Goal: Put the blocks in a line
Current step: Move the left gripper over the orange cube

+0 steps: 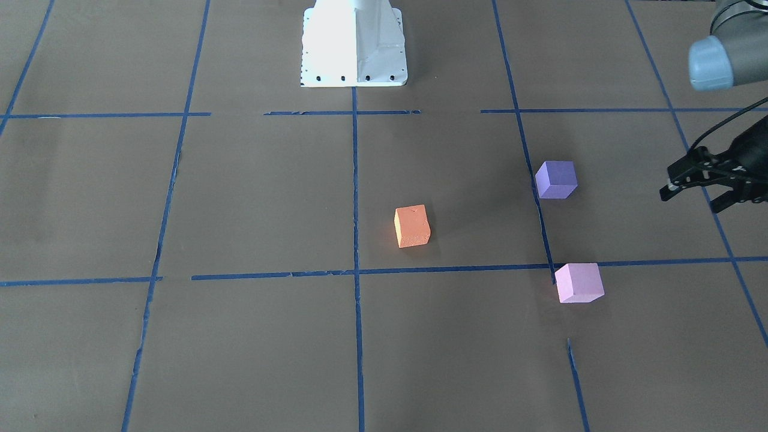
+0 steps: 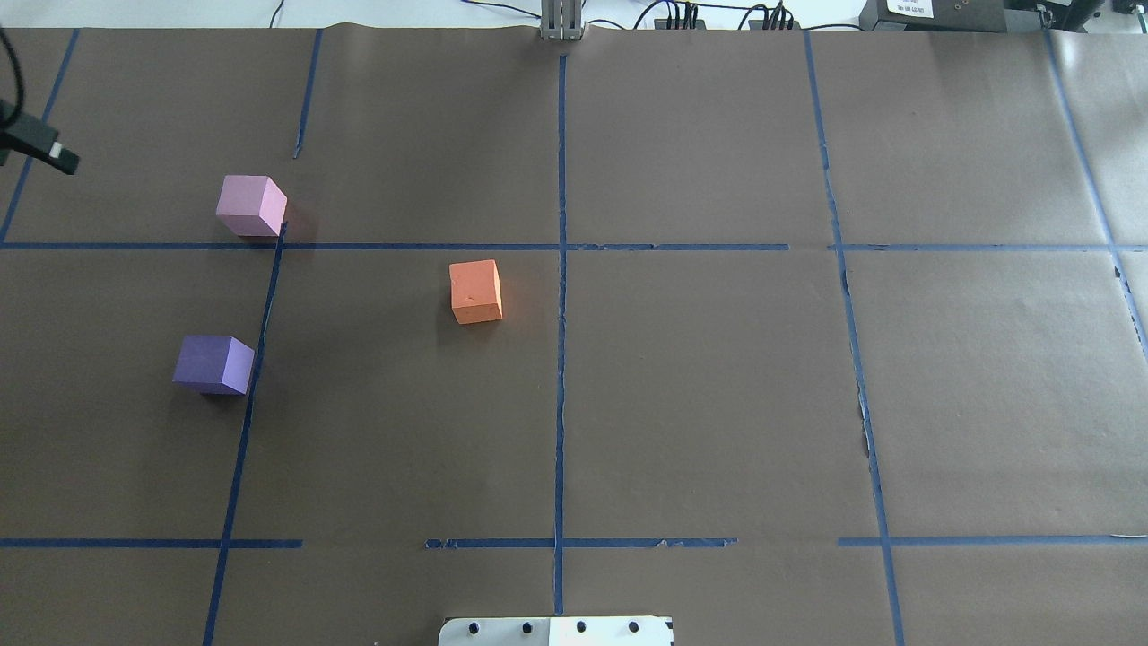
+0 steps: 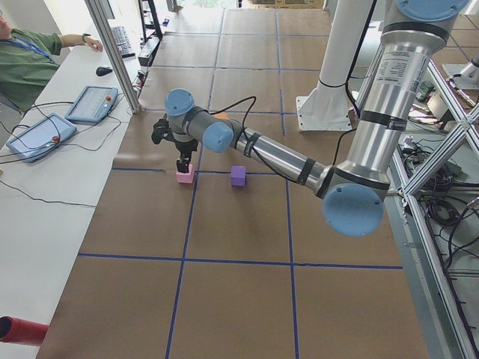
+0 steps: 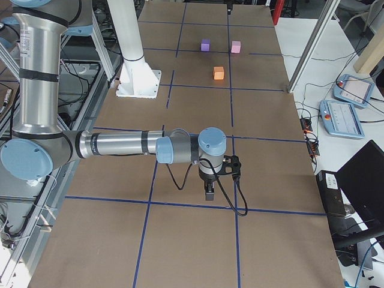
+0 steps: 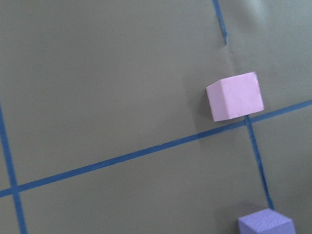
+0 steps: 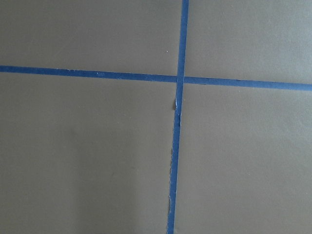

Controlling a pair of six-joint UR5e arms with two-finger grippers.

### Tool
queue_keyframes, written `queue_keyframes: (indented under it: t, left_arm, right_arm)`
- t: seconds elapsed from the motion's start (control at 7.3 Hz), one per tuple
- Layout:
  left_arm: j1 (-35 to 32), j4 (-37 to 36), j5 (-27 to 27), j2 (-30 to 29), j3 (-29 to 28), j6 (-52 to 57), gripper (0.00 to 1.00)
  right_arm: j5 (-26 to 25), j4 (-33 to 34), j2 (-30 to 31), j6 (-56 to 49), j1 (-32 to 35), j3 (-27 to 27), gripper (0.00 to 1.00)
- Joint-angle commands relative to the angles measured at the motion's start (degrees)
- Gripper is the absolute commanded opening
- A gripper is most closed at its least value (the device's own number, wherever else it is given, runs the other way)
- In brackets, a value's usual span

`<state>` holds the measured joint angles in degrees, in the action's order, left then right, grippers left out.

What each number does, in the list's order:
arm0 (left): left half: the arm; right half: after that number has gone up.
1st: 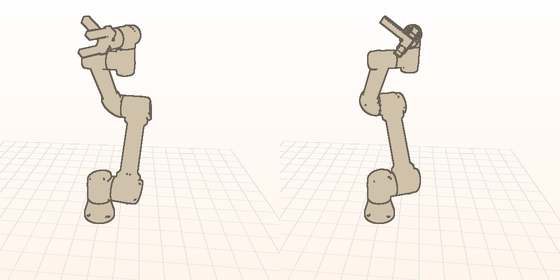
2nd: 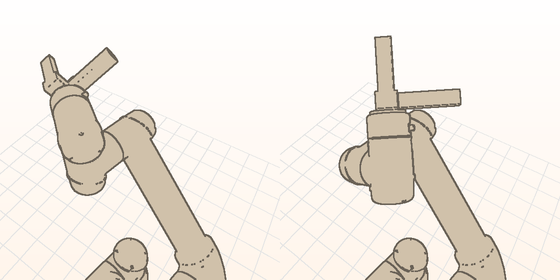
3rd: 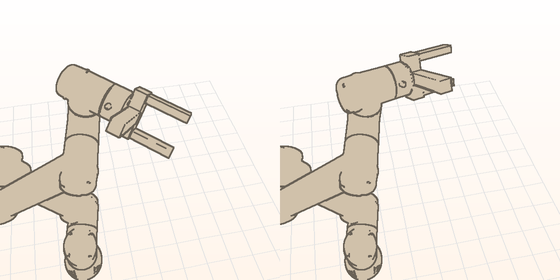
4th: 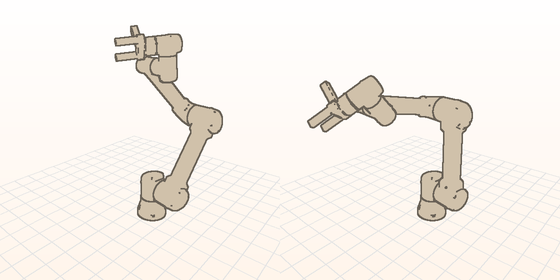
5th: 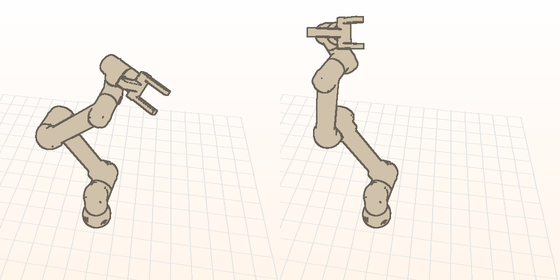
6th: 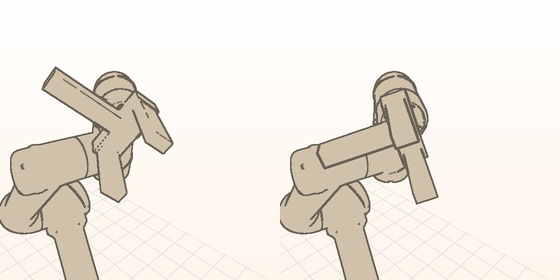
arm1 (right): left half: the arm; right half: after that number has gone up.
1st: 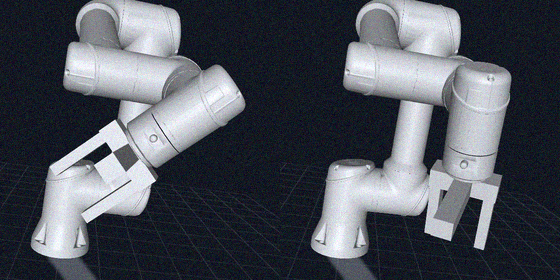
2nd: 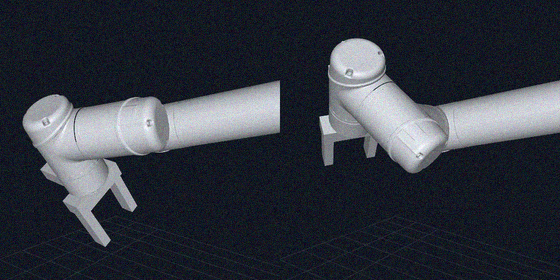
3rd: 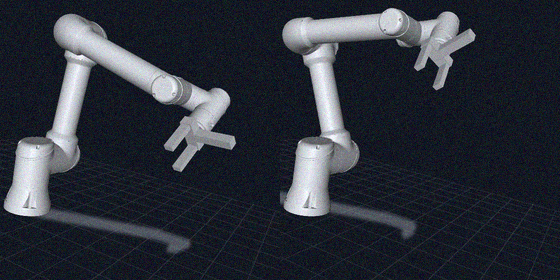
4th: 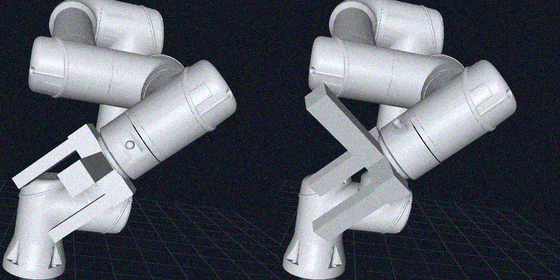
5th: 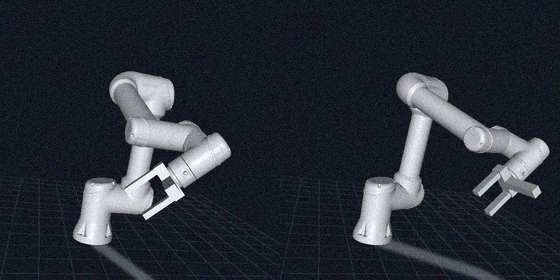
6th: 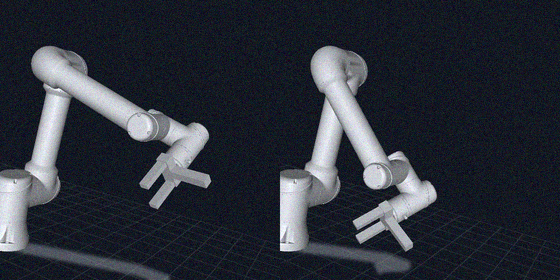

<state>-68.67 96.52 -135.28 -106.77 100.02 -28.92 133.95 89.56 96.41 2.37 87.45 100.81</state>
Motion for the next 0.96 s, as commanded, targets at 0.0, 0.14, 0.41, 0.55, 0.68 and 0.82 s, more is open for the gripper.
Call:
queue_keyframes:
  t: [0.0,0.14,0.41,0.55,0.68,0.82]
  left_arm:
    - [11.4,0.07,5.18,-8.07,-0.7,-18.8,1.0]
    - [16.67,0.25,9.73,-10.54,-0.88,-26.28,1.0]
    - [21.38,0.25,11.53,-17.74,-3.76,-35.0,1.0]
    - [23.39,0.25,14.31,-21.26,-6.83,-39.06,1.0]
    - [26.11,1.38,18.78,-23.2,-8.95,-44.93,1.0]
    - [27.79,3.74,19.87,-23.83,-10.97,-47.34,1.0]
  right_arm:
    - [0.0,0.0,0.0,0.0,0.0,0.0,1.0]
    - [0.0,0.0,0.0,0.0,0.0,0.0,1.0]
    - [0.0,0.0,0.0,0.0,0.0,0.0,1.0]
    - [0.0,0.0,0.0,0.0,0.0,0.0,1.0]
    - [0.0,0.0,0.0,0.0,0.0,0.08,1.0]
    - [0.0,0.0,0.0,0.0,0.0,0.0,1.0]
